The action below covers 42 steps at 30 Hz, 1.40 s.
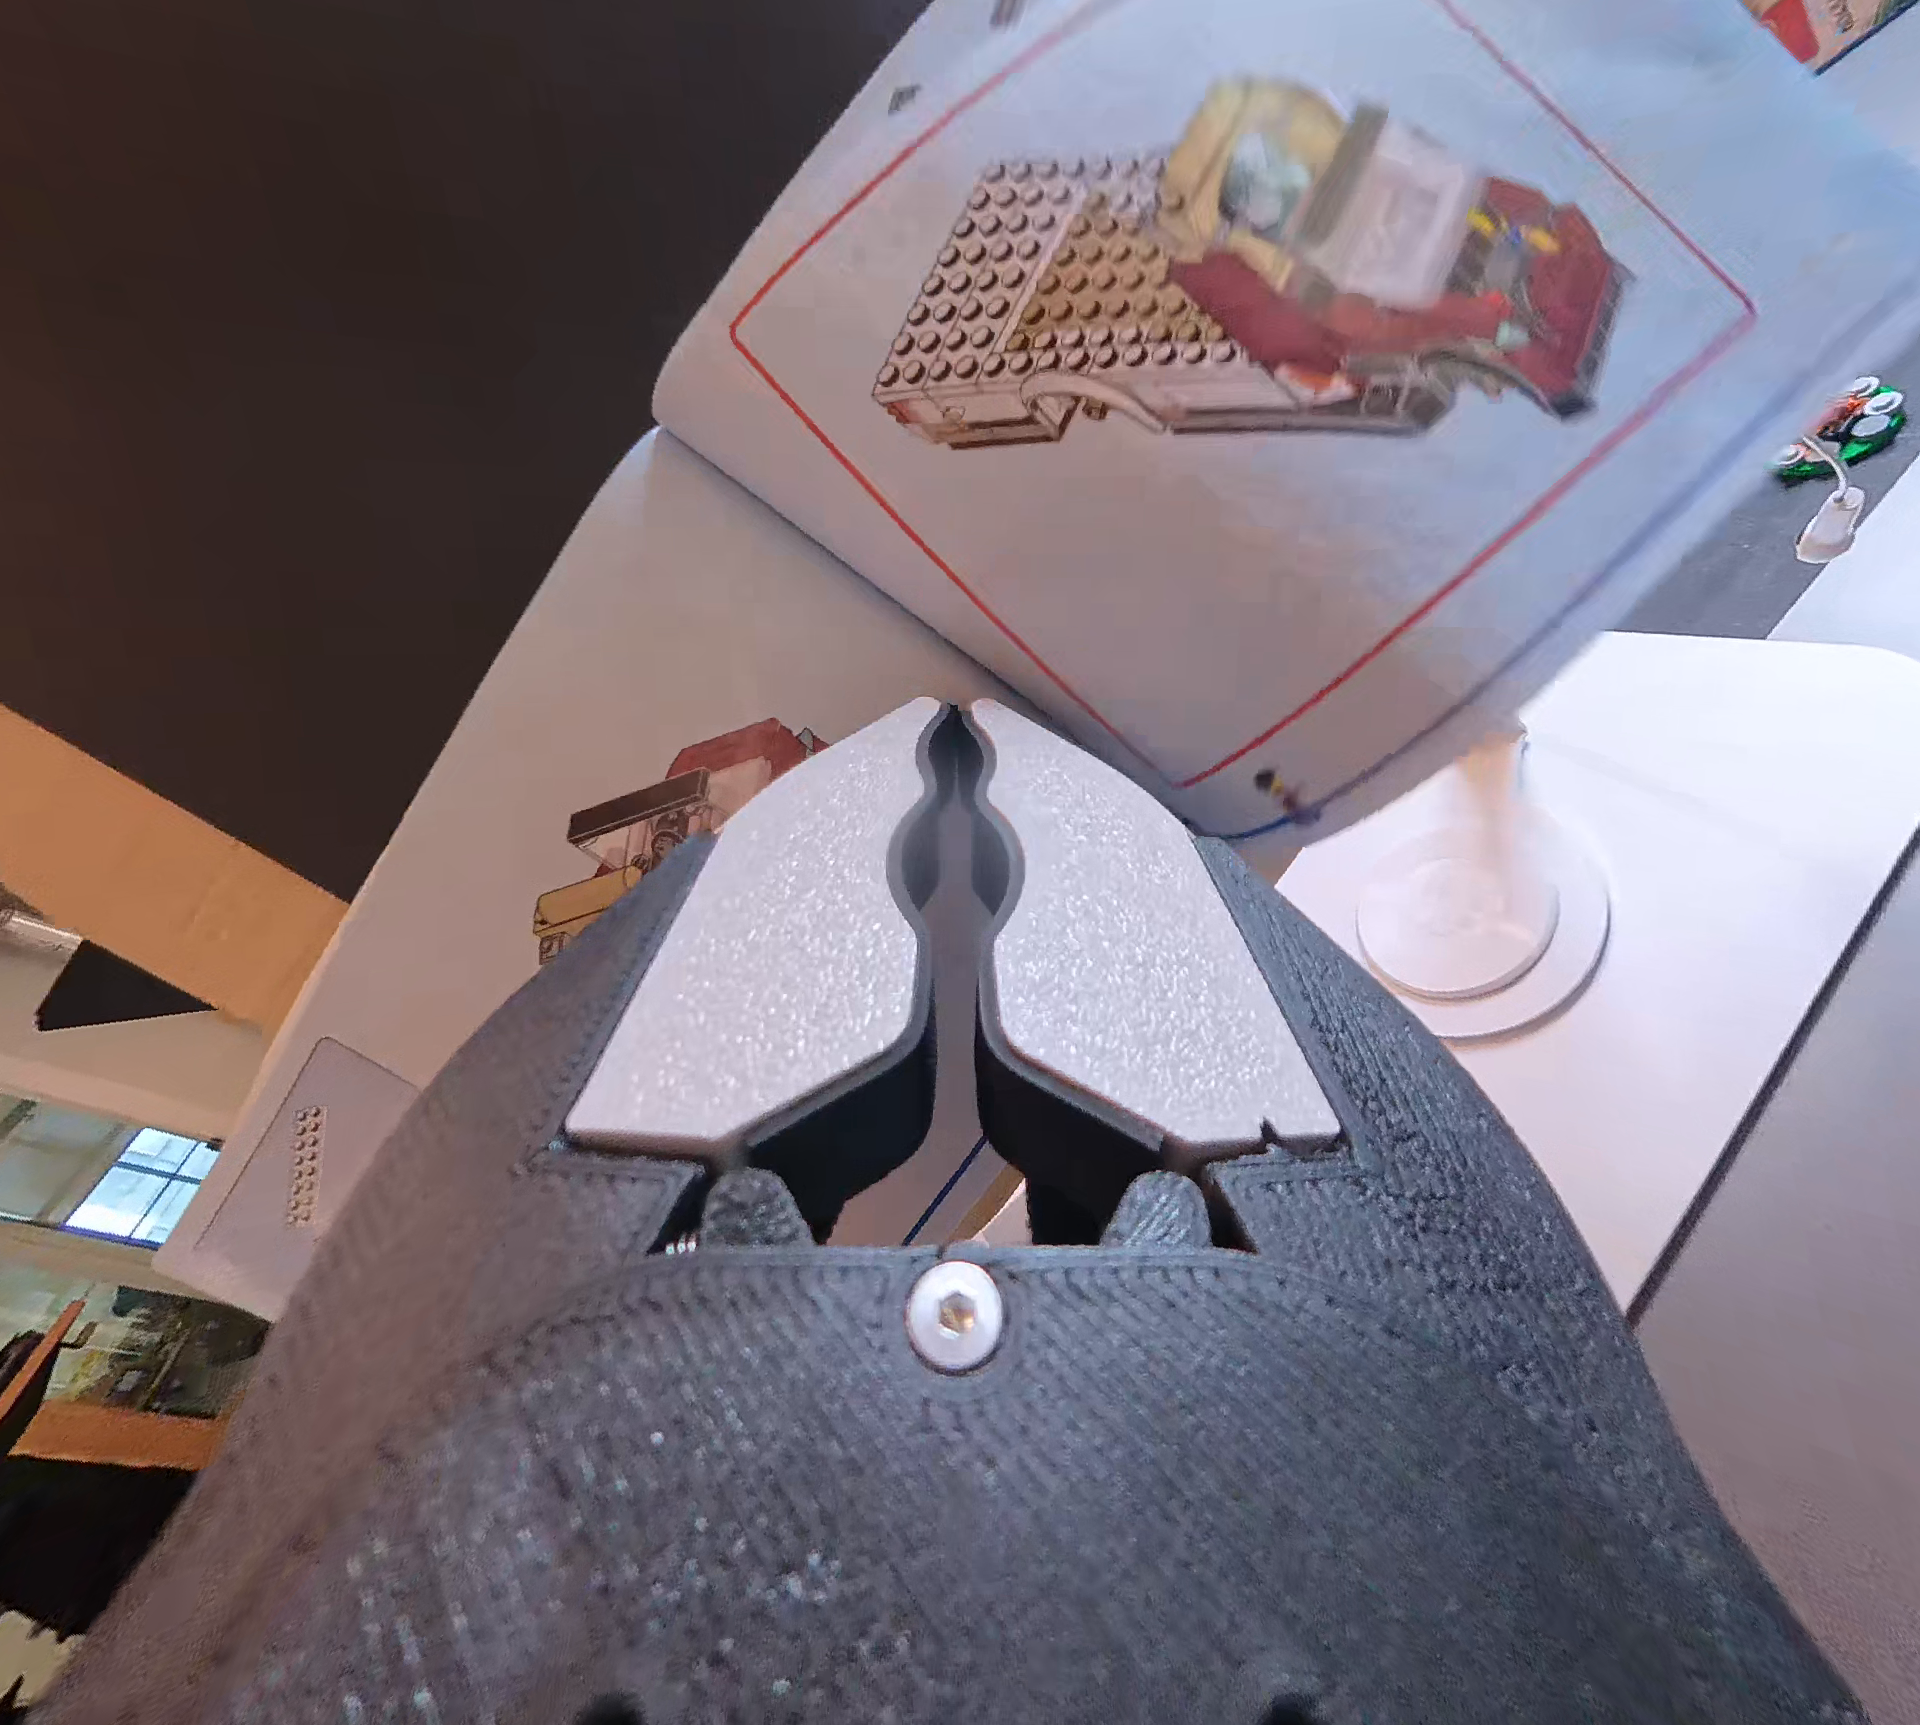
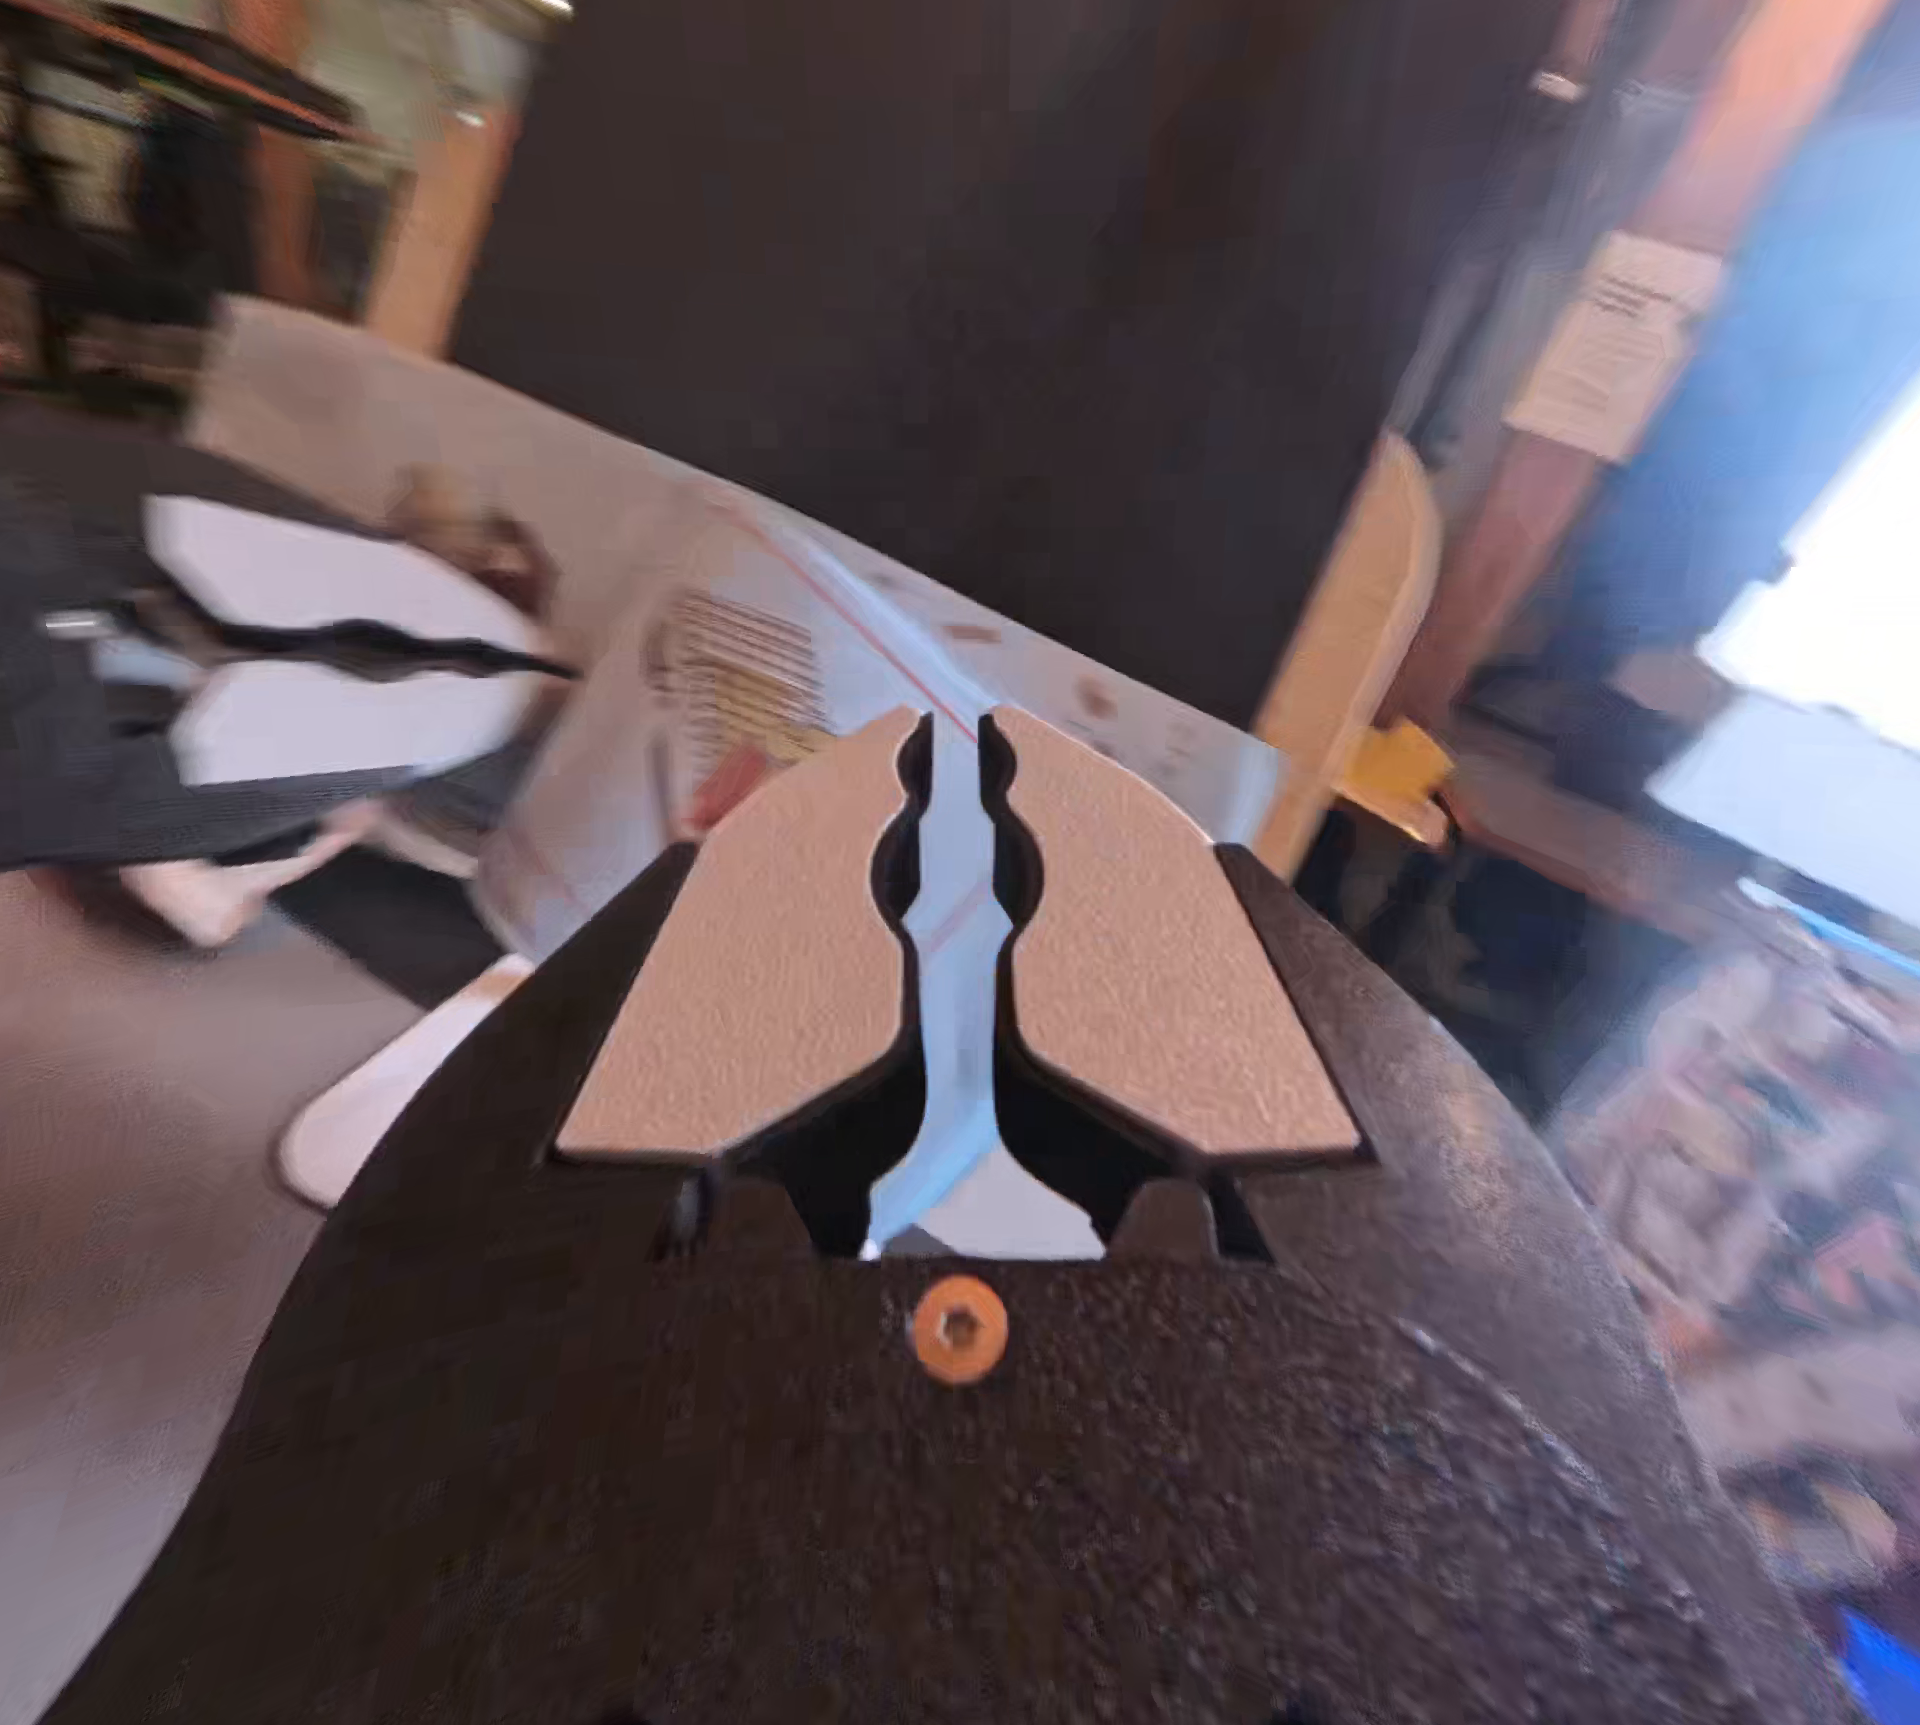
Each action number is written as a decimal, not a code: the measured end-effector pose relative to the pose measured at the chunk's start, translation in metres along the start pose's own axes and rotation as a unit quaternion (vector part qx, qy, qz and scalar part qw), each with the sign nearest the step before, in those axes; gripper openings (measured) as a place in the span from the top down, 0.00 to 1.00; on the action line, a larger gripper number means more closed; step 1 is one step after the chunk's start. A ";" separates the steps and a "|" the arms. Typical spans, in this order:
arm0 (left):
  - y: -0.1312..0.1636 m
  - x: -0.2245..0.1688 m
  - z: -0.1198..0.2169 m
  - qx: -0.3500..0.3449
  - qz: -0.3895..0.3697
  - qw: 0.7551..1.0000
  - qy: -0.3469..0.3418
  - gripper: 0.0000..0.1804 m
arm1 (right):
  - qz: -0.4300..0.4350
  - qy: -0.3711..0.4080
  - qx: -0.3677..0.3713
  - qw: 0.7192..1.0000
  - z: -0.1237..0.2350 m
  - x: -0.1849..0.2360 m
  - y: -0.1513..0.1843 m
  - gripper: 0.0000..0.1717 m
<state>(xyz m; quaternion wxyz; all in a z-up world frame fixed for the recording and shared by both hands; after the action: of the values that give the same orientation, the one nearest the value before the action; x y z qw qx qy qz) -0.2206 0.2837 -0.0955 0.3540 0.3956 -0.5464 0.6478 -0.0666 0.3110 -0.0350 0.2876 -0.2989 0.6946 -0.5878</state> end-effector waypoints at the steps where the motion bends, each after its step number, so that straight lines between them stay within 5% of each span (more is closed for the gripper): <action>1: -0.001 -0.001 0.000 0.001 -0.003 1.000 0.000 1.00 | 0.022 -0.062 0.000 0.998 0.002 0.033 0.000 0.99; 4: -0.003 -0.004 -0.001 0.001 -0.001 1.000 0.000 1.00 | 0.043 -0.147 0.121 0.981 -0.012 0.095 0.047 0.96; 8: 0.000 -0.004 0.001 -0.010 0.017 1.000 0.006 1.00 | 0.098 -0.072 0.176 0.977 -0.040 0.078 0.092 0.97; 21: 0.021 -0.017 0.008 -0.011 0.038 0.999 -0.019 1.00 | 0.235 0.076 0.140 0.959 -0.060 -0.013 0.072 0.98; 28: 0.025 -0.021 0.007 0.006 0.036 0.999 -0.018 1.00 | 0.244 0.083 0.104 0.961 -0.069 -0.011 0.061 1.00; 35: 0.025 -0.024 0.006 0.010 0.035 0.999 -0.015 1.00 | 0.142 0.040 0.125 0.981 -0.053 0.000 0.069 0.97; 42: -0.002 -0.034 0.009 -0.018 -0.005 1.000 -0.015 1.00 | 0.187 0.037 0.129 0.973 -0.048 0.011 0.078 0.96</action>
<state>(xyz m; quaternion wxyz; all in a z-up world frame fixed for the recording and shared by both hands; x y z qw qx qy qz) -0.2032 0.2745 -0.1249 0.3560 0.4014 -0.5613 0.6302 -0.1158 0.3444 -0.1056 0.4024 -0.1022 0.6666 -0.6191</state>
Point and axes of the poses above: each gripper's, where its closed fingertips meet, z back along the fingers, y out of its underside, x = y × z across the jaws, the point moved 1 cm from there along z, back along the fingers, and after that the axes turned 15 degrees about -z, right-handed, at the moved point
